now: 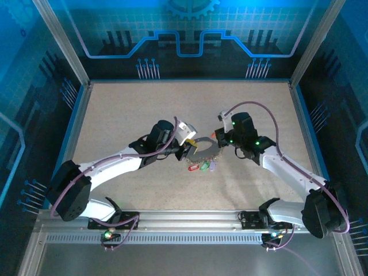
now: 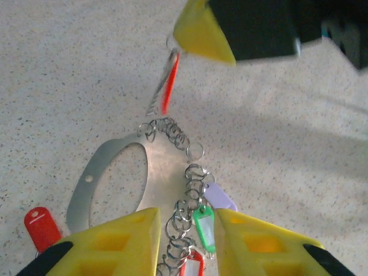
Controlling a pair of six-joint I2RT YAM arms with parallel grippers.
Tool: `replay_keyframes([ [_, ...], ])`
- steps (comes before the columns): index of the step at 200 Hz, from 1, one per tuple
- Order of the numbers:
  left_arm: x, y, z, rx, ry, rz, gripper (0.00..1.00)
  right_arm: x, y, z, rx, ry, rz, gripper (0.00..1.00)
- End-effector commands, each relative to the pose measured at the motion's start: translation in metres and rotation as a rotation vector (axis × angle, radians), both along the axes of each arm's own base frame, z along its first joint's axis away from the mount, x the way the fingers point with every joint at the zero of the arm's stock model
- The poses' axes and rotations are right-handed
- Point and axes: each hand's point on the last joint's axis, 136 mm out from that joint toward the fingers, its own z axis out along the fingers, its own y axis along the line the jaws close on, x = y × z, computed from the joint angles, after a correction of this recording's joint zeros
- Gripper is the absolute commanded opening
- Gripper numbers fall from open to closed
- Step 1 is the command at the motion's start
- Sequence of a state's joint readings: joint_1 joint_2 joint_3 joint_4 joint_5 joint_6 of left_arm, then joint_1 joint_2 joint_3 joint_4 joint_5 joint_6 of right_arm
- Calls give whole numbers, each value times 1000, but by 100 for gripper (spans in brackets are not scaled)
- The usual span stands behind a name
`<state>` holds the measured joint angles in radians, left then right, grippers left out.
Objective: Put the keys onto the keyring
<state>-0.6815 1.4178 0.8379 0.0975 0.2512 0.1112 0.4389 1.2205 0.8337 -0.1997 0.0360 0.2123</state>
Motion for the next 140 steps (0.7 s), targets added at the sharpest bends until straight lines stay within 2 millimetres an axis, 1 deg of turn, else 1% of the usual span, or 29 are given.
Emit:
replay_keyframes([
  [1, -1, -10, 3, 22, -21, -69, 43, 6, -54, -7, 41, 112, -282, 0],
  [13, 2, -14, 3, 32, -39, -92, 52, 3, -79, -17, 77, 186, -412, 0],
  [29, 11, -20, 3, 38, -65, -96, 55, -6, -104, -33, 117, 291, -543, 0],
  [47, 24, -30, 3, 34, -128, -108, 55, -17, -122, -47, 138, 376, -614, 0],
  [66, 38, -44, -6, 34, -204, -151, 52, -28, -143, -62, 110, 434, -699, 0],
  [79, 52, -50, -12, 32, -236, -133, 52, -36, -158, -69, 71, 489, -773, 0],
  [87, 59, -53, -16, 35, -235, -117, 52, -45, -167, -77, 45, 548, -821, 0],
  [88, 60, -53, -17, 36, -234, -116, 52, -47, -167, -78, 41, 560, -825, 0],
  [91, 63, -54, -19, 38, -231, -112, 52, -44, -169, -73, 46, 560, -837, 0],
  [101, 68, -54, -24, 43, -219, -100, 52, -51, -170, -76, 47, 614, -847, 0],
  [118, 73, -53, -28, 39, -202, -73, 53, -61, -161, -86, 87, 672, -837, 0],
  [123, 74, -51, -27, 38, -200, -65, 53, -60, -158, -84, 108, 669, -834, 0],
  [125, 74, -51, -28, 39, -197, -61, 53, -66, -157, -91, 105, 689, -837, 0],
  [128, 74, -49, -28, 40, -195, -55, 53, -69, -157, -94, 107, 700, -841, 0],
  [140, 75, -43, -30, 39, -188, -28, 53, -75, -155, -101, 105, 723, -849, 0],
])
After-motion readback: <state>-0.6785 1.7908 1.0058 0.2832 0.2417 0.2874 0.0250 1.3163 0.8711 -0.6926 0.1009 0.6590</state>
